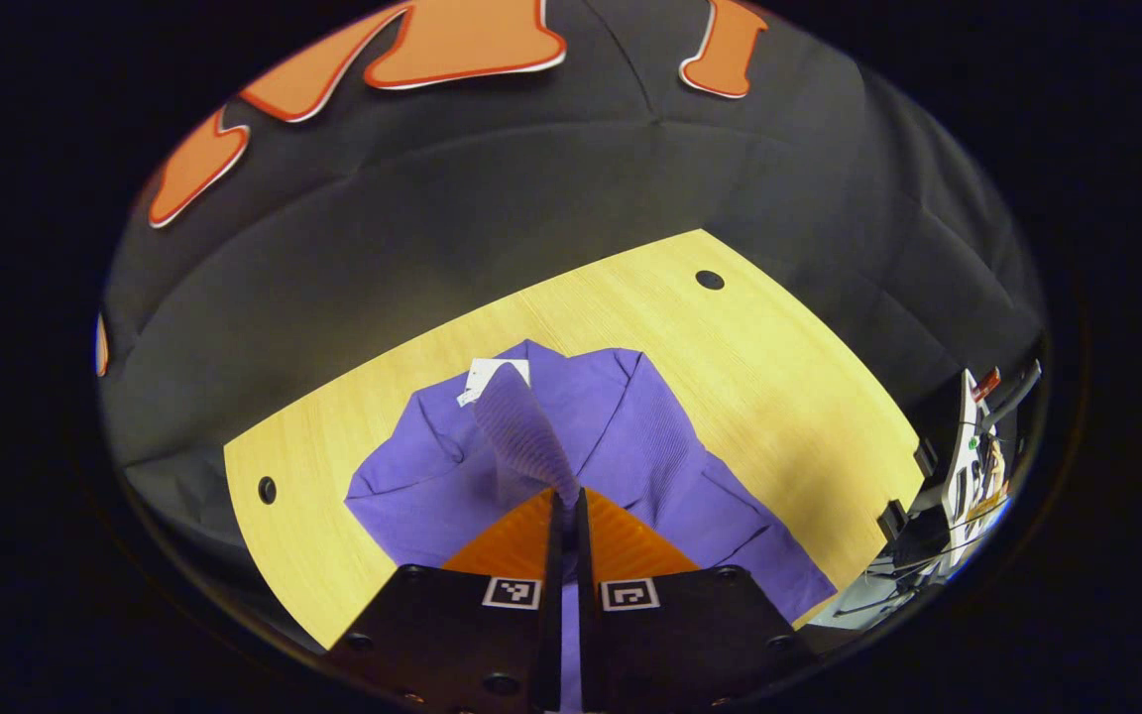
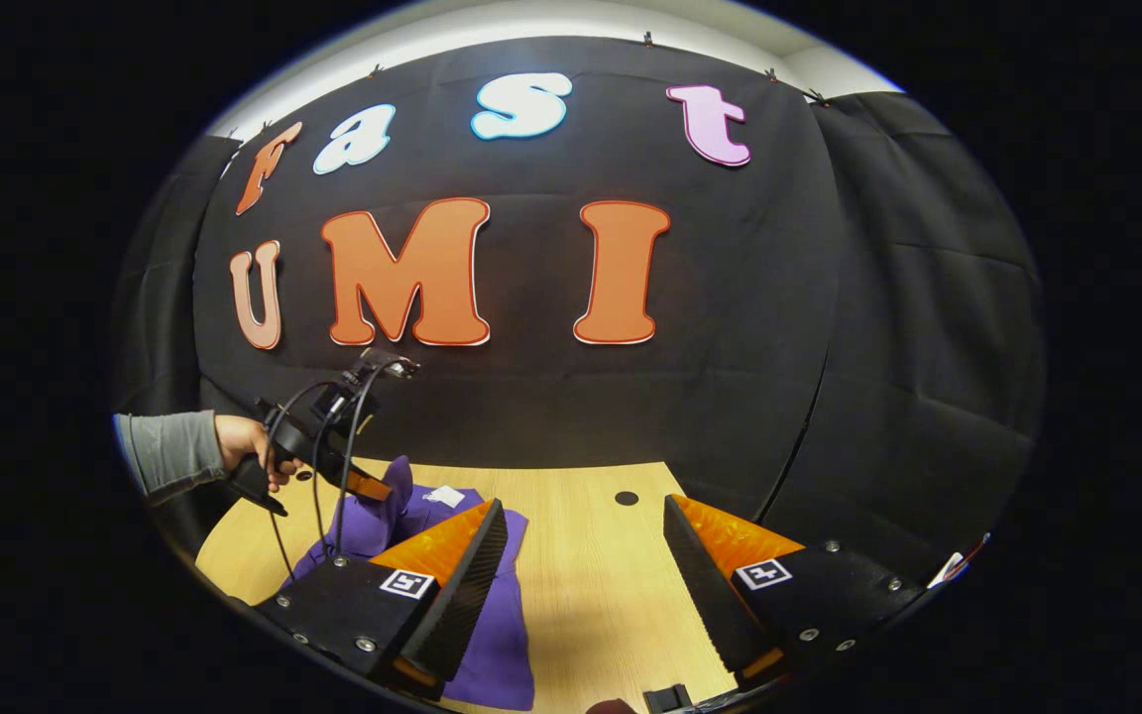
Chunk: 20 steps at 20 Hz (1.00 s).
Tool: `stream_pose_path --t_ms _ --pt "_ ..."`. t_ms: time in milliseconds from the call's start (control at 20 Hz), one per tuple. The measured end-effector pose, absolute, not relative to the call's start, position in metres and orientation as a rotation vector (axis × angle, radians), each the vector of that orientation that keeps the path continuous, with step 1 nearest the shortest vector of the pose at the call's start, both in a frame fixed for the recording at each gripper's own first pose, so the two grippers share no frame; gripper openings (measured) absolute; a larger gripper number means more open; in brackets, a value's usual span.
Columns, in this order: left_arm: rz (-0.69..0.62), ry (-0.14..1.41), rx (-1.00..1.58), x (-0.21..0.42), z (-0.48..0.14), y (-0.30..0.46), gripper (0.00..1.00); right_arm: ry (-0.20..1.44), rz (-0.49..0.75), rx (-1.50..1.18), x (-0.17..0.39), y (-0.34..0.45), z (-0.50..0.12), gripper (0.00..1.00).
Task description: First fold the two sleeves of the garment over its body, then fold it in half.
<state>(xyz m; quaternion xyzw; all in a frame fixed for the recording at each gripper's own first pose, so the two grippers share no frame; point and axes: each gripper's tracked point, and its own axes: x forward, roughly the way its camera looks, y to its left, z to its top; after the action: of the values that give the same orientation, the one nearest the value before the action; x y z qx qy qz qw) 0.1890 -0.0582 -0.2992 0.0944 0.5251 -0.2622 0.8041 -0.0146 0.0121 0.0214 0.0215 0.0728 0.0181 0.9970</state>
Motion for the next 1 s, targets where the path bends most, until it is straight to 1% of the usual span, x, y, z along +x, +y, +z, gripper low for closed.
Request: stream_pose_path --t_ms 100,150,200,250,350,500,650,850,900,950,1000 --pt "-0.591 1.103 0.177 0.187 -0.301 -0.081 0.14 0.152 0.031 0.043 -0.016 0.007 0.018 0.94" --pt "-0.608 1.082 0.166 0.186 -0.299 -0.090 0.20 0.155 0.027 0.047 -0.016 0.004 0.017 0.94" --pt "-0.621 1.064 0.159 0.187 -0.298 -0.099 0.20 0.160 0.029 0.053 -0.016 0.002 0.015 0.94" --pt "-0.637 1.051 0.148 0.185 -0.295 -0.106 0.25 0.166 0.026 0.057 -0.017 0.000 0.013 0.94" --pt "-0.651 1.023 0.128 0.180 -0.289 -0.113 0.30 0.174 0.027 0.064 -0.016 -0.003 0.009 0.94" --pt "-0.643 0.951 0.113 0.176 -0.270 -0.105 0.55 0.187 0.040 0.065 -0.014 -0.003 0.004 0.94" --pt "-0.572 0.872 0.132 0.171 -0.249 -0.079 0.90 0.196 0.068 0.065 -0.010 0.006 -0.001 0.94" --pt "-0.429 0.749 0.142 0.157 -0.214 -0.034 0.94 0.193 0.125 0.061 -0.004 0.026 -0.005 0.94" --pt "-0.401 0.712 0.140 0.151 -0.206 -0.025 0.94 0.192 0.137 0.052 -0.003 0.031 -0.007 0.94" --pt "-0.370 0.668 0.141 0.146 -0.194 -0.012 0.99 0.192 0.152 0.040 -0.002 0.037 -0.009 0.94" --pt "-0.343 0.622 0.143 0.140 -0.180 -0.002 0.99 0.188 0.162 0.029 -0.002 0.043 -0.010 0.94"
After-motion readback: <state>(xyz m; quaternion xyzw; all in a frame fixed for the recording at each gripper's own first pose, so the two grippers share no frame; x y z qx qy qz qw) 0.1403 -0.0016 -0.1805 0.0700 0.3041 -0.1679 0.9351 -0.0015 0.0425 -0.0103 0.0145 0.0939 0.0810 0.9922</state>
